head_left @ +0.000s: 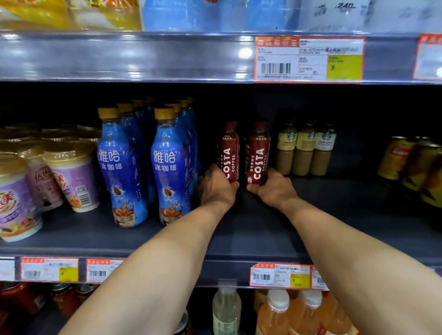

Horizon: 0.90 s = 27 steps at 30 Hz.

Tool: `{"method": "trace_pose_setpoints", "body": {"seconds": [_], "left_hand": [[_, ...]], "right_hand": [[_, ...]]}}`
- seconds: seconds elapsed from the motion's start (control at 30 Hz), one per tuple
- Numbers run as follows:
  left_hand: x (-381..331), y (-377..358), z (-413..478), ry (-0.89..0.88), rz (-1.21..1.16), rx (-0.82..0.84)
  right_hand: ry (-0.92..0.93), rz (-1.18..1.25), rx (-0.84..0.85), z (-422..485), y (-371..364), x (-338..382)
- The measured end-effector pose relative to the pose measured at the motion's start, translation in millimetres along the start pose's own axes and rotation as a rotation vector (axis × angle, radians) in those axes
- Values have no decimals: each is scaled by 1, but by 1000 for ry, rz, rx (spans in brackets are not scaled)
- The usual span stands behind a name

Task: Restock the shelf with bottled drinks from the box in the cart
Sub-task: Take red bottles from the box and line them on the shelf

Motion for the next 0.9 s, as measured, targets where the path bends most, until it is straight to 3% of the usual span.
{"method": "trace_pose_setpoints", "body": {"seconds": [0.53,0.73,0.9], "left_hand": [[2,-2,0,12,65,-17],[11,3,-8,60,-24,128],[11,13,-35,-17,167,268]], "right_hand": [[-23,-96,21,2,-3,-1],[-10,-65,60,-9,2,1],[2,-136,150,-34,-2,9]]}}
Point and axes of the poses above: each hand's wrist, its own z-axis towards the middle knuckle, its own y-axis out of the back of the hand, x = y × z, the point moved 7 cm from there along z, towards the middle knuckle, and after that the axes turned 14 degrees about y, right-handed, at the moved point
